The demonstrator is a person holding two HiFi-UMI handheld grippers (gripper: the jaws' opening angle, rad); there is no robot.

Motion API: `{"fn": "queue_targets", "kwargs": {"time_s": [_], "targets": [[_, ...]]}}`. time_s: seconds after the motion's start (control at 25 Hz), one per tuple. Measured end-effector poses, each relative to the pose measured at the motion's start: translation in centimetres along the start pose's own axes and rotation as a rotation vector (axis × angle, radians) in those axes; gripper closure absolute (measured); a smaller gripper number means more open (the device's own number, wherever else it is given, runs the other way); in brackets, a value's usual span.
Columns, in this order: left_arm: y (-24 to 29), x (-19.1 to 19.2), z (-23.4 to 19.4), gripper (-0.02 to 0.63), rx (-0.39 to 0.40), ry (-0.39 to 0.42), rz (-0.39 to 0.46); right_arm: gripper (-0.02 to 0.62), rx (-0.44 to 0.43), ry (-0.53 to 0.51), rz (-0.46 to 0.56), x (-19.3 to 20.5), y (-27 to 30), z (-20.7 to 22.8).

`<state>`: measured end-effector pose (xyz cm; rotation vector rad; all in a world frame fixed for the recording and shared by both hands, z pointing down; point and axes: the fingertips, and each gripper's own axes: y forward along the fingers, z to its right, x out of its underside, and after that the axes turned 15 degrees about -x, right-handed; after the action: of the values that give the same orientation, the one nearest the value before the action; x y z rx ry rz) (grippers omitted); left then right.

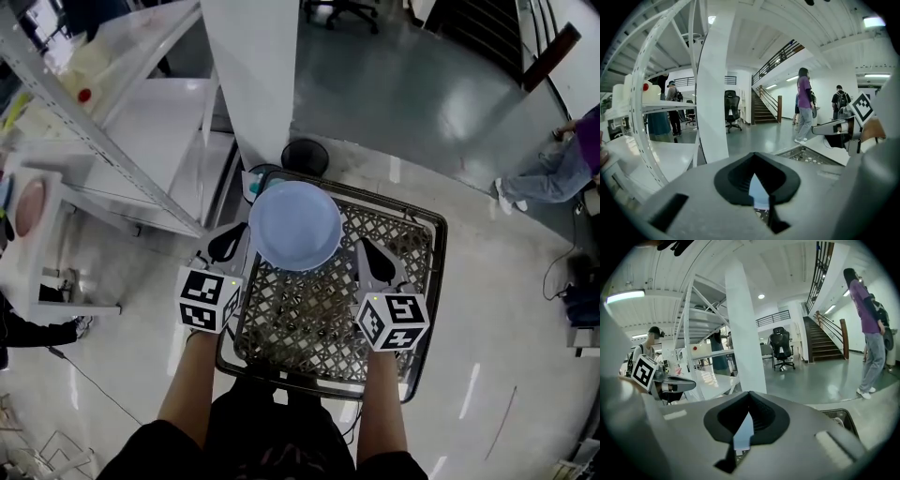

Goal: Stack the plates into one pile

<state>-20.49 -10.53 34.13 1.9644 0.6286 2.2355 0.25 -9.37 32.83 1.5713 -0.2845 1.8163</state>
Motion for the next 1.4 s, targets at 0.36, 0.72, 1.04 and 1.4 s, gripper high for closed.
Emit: {"fn": "queue_targets", "kwargs": {"time_s": [0.36, 0.72, 1.04, 1.4], "targets": [[-2.4, -2.5, 0.6, 0.609, -0.004, 0.023, 0.057, 0.583, 0.008, -0.018, 0.056, -2.1, -2.6, -0.9], [-5.1, -4.1, 1.7, 0.609, 0.014, 0.042, 0.095, 0.583, 0.026, -0.049, 0.105, -4.4, -6.0, -2.2], [-7.0, -6.5, 2.5, 0.607, 0.02, 0.05, 0.15, 0.583, 0.03, -0.066, 0.143, -6.0, -8.5, -3.3], [-8.9, -8.9, 3.0, 0.607, 0.025, 0.046, 0.213, 0.583, 0.023, -0.108, 0.188, -8.5, -10.3, -4.5]]}}
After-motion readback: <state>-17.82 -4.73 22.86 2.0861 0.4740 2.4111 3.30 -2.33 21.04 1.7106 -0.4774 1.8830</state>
